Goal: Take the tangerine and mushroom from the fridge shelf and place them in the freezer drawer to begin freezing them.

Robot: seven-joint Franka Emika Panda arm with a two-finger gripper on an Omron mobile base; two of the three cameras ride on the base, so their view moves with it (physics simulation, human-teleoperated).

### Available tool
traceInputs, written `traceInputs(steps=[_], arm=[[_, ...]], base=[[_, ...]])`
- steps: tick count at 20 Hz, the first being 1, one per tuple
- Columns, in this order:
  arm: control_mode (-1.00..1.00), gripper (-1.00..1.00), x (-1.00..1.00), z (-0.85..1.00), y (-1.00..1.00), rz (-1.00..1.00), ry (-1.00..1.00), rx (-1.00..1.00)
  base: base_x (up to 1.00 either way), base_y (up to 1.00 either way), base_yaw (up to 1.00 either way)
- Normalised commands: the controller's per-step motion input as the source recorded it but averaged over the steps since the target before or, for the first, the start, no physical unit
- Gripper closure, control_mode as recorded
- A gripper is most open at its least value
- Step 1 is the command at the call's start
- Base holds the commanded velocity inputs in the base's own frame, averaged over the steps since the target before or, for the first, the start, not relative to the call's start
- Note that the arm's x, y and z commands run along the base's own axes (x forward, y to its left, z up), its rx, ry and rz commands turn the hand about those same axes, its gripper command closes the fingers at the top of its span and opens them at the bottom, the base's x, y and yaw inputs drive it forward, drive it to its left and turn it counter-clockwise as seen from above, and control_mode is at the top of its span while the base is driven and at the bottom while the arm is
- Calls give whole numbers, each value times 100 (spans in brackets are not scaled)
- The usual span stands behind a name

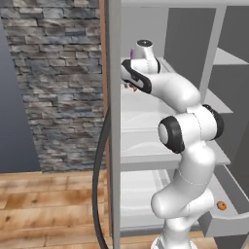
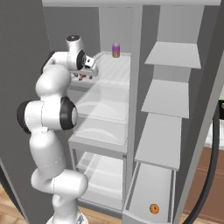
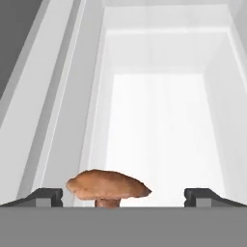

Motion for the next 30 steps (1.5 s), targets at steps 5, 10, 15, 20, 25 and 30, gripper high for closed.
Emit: traceInputs(steps=[5,10,15,20,25,30], arm=[[-100,-100,35,-16,0,0,1,0],[-100,100,1,-36,-1,0,5,0],[-100,100,-4,-33,-8,0,1,0],[-100,100,-5,-1,-4,1,0,0],[-100,100,-53,0,-44,0,-1,1],[-100,100,-94,0,-53,0,-4,4]], base=[[0,0,0],[0,0,0],[0,0,0],[0,0,0],[0,0,0],[0,0,0]])
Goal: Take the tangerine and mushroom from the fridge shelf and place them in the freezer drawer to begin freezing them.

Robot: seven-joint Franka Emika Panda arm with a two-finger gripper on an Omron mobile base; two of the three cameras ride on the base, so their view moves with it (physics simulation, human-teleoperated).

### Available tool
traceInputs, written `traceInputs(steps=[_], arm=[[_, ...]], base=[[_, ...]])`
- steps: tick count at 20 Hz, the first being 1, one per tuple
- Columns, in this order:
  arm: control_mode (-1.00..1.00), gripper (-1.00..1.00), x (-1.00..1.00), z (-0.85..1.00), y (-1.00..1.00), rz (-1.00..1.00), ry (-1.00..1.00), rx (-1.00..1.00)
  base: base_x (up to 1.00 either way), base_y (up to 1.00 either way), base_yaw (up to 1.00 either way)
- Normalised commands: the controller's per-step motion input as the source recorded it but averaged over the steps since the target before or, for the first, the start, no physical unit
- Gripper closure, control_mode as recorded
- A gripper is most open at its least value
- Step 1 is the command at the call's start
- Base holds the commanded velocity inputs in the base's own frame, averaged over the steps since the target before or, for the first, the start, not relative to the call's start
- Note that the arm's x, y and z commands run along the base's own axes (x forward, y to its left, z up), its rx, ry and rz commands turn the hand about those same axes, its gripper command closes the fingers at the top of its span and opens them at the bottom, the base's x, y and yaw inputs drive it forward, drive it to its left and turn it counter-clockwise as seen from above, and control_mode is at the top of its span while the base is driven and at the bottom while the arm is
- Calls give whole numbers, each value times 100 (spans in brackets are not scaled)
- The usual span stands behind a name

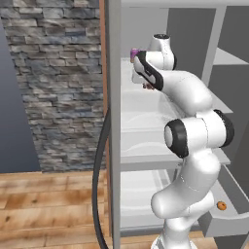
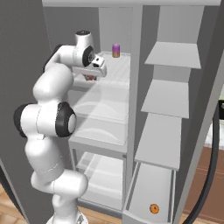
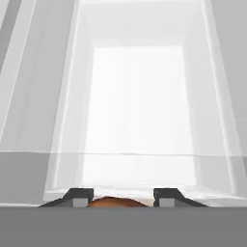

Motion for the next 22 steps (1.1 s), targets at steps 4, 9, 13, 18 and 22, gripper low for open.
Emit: traceInputs(steps=[4,9,13,18,22], arm=[[-100,100,-100,0,-28,0,-7,2],[-100,100,-100,-5,-2,0,-5,0],[-100,100,-100,-15,0,0,0,0],[-100,100,-100,-26,0,0,0,0],[-100,100,-100,-50,0,0,9,0]], base=[[0,0,0],[0,0,0],[0,0,0],[0,0,0],[0,0,0]])
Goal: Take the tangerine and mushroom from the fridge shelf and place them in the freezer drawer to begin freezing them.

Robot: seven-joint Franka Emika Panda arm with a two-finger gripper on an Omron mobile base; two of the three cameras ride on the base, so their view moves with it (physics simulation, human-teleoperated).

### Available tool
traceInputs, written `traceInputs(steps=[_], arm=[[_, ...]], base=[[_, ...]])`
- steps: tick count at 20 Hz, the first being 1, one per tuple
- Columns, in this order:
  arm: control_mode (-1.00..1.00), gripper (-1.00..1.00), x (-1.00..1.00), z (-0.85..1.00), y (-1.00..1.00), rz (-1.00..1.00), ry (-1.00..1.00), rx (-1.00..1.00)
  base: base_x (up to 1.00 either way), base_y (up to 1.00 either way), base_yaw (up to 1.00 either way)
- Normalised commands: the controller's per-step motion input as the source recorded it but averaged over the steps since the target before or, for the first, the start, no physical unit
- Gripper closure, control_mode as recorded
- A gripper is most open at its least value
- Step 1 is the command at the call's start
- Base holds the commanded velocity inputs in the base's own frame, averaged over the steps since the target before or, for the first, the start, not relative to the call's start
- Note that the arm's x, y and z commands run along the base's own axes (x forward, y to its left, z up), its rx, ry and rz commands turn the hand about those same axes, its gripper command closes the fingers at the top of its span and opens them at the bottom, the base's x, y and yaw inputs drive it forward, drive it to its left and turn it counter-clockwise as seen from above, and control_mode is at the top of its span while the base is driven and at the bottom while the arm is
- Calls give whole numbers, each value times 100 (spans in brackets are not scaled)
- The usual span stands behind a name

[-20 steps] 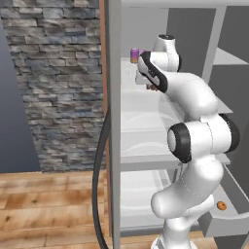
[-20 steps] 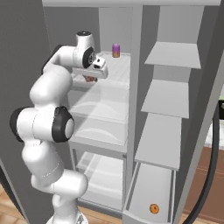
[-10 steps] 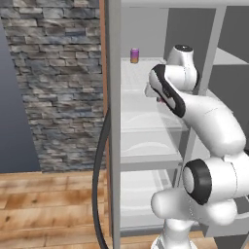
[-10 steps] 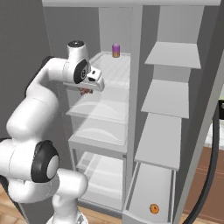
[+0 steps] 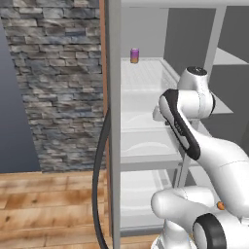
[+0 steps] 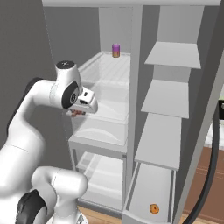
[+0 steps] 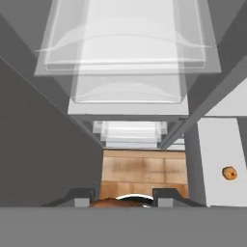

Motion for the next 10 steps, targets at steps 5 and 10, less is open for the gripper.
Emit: traceInputs(steps=[5,10], arm=[[-100,100,-63,-27,0,0,18,-1],[100,100,0,0,0,0,0,0]], base=[[0,0,0],[-6,0,0]])
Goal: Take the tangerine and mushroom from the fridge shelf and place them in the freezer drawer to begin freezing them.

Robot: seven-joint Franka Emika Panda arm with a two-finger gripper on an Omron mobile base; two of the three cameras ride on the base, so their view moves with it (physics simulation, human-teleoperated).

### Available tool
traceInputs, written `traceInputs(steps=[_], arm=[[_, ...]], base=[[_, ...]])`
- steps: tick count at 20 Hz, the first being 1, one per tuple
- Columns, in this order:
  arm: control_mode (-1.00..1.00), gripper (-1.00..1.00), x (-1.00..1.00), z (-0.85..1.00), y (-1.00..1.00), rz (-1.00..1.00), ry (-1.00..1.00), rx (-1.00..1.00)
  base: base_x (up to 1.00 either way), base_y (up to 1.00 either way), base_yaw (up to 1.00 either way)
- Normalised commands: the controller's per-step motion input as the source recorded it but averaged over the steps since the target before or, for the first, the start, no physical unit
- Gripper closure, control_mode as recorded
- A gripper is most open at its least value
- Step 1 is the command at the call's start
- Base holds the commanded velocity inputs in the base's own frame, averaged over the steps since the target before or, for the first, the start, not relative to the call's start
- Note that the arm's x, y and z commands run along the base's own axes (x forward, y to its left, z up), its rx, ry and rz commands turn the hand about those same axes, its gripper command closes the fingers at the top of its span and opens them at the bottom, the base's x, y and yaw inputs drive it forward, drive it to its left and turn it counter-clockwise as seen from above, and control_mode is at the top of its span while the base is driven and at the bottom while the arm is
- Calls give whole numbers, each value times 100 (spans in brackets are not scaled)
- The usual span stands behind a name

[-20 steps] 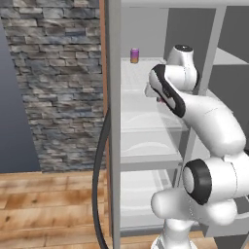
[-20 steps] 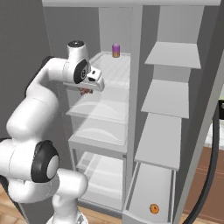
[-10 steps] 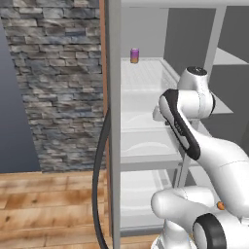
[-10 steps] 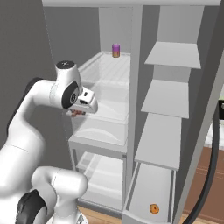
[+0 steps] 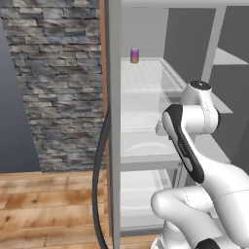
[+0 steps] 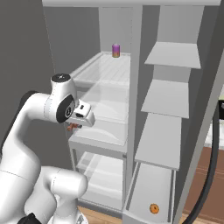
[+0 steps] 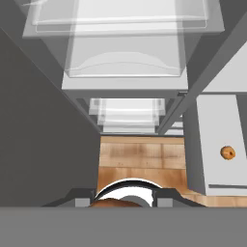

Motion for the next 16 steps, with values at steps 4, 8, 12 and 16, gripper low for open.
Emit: traceInputs(steps=[4,8,12,16], arm=[[100,100,0,0,0,0,0,0],[100,100,0,0,0,0,0,0],[100,100,0,0,0,0,0,0],[100,100,0,0,0,0,0,0]], base=[[-50,0,-4],[-41,0,-25],[-36,-7,-38],[-38,-16,-44]])
